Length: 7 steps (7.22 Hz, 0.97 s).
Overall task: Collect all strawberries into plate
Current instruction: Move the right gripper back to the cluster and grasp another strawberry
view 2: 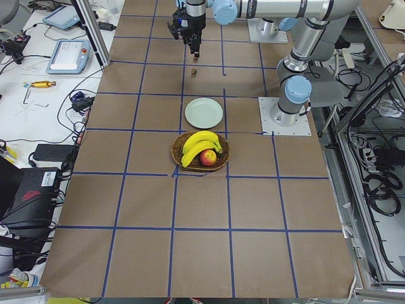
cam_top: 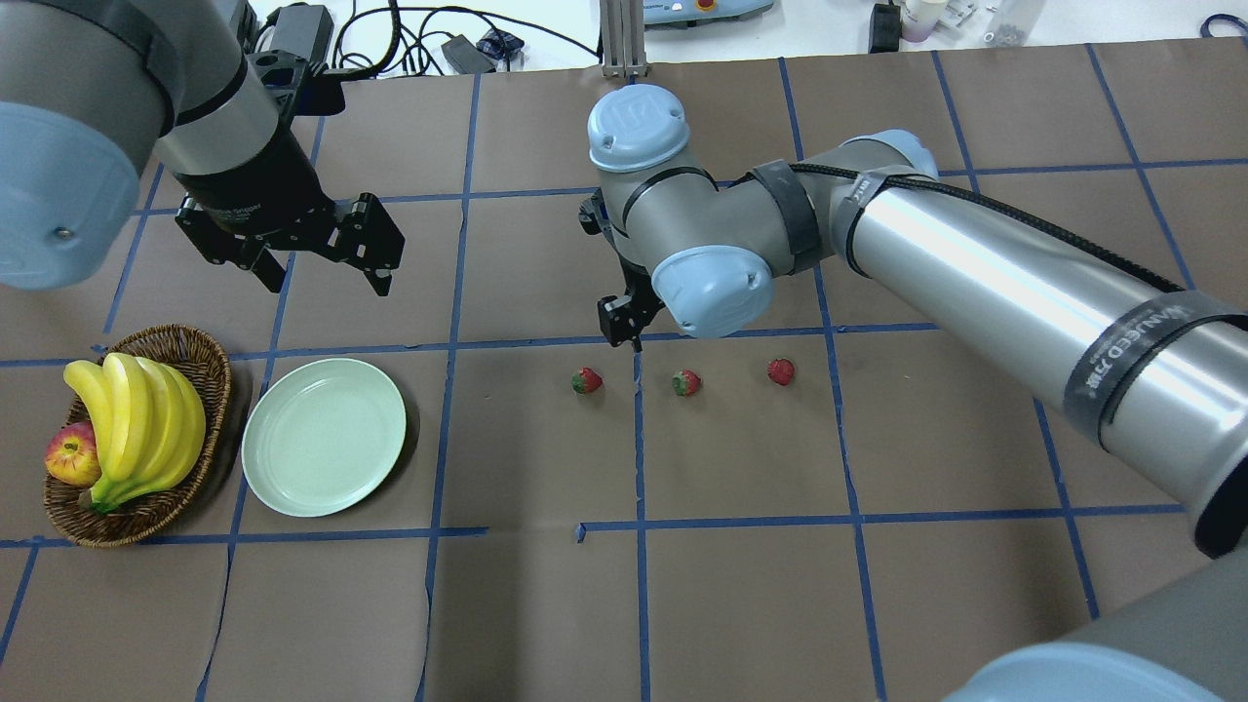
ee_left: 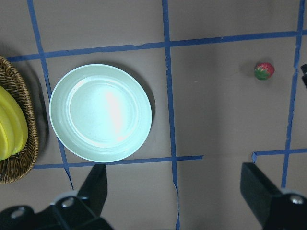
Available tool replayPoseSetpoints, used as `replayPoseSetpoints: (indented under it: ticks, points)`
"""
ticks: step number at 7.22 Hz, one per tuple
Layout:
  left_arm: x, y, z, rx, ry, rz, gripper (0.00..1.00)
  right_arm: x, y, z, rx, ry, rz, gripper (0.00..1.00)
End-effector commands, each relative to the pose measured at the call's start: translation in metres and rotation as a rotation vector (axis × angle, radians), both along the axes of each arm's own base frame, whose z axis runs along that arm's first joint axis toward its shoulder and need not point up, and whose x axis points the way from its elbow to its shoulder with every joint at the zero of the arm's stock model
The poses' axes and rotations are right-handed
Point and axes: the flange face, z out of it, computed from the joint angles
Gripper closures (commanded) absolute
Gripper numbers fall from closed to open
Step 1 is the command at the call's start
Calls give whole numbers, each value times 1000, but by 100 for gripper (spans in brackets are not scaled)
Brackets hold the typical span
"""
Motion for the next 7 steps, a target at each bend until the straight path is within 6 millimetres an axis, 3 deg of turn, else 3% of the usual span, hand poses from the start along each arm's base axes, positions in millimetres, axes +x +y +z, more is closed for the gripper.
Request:
replayPoseSetpoints:
  ticks: [1,5,7]
  points:
    - [-3,0,-1,3,-1,-6,0,-26,11,-32,64,43,-122,0]
    - [-7,3,-9,18,9,-13,0,-16,19,-35,76,9,-659,0]
    - [-7,3,-9,18,8,-13,0,-14,18,-39,80,7,-768,0]
